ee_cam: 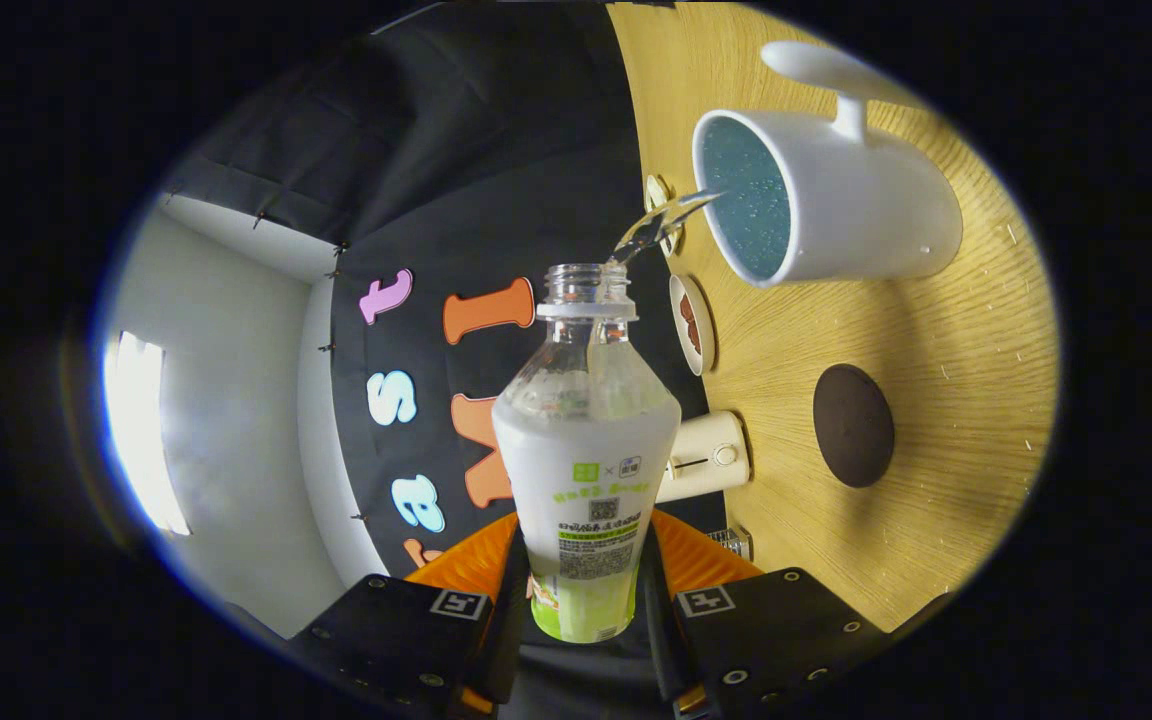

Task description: Take the bottle from table, then pour the juice into the cup, finally place the bottle on the coaster

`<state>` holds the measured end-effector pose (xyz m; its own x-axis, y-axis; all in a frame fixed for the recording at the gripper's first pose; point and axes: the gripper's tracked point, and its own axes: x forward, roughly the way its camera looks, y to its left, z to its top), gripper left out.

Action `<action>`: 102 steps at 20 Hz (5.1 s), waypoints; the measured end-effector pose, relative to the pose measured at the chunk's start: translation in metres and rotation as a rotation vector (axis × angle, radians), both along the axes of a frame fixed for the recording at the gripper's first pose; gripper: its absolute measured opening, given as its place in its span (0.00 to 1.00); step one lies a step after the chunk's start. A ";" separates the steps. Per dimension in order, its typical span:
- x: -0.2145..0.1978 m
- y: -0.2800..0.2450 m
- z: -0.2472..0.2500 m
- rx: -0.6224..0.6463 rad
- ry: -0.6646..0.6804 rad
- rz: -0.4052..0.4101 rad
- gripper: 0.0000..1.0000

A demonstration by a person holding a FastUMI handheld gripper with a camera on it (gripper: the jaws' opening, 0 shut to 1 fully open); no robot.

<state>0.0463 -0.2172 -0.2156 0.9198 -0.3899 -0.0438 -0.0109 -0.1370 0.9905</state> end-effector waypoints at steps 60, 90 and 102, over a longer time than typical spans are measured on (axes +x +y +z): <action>0.008 -0.012 -0.002 0.192 -0.027 -0.079 0.55; 0.063 -0.024 -0.046 -1.515 0.738 0.301 0.56; 0.061 -0.029 -0.097 -1.589 0.914 0.426 0.56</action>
<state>0.1071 -0.2465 -0.3126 0.8584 -0.3369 -0.3869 0.3069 0.9416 -0.1389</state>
